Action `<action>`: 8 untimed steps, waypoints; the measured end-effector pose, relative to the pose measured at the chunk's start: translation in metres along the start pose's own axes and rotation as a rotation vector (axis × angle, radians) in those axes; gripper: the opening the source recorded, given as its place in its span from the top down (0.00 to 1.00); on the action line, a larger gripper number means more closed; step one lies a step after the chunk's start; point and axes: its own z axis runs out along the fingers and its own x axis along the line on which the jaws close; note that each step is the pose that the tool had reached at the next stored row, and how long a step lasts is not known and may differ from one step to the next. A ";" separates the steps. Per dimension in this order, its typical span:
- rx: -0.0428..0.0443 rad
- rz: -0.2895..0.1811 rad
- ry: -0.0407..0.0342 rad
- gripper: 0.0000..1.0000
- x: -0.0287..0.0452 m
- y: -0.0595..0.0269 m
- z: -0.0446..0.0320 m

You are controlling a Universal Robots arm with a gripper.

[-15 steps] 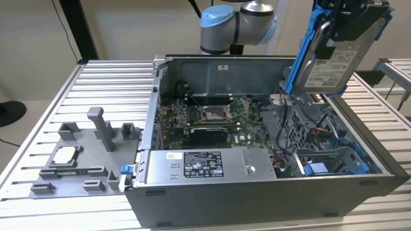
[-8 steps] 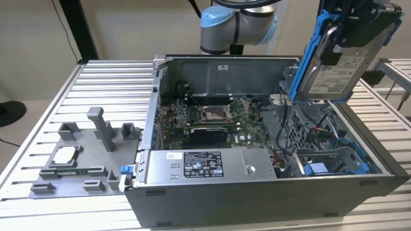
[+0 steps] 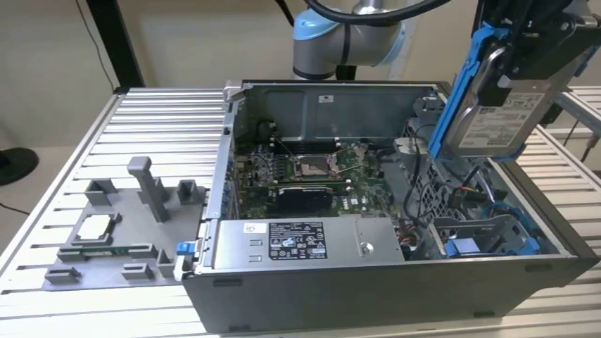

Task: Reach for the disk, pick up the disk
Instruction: 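Pick up the disk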

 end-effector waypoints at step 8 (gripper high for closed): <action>0.0000 0.000 -0.0001 1.00 0.0259 -0.0016 0.0009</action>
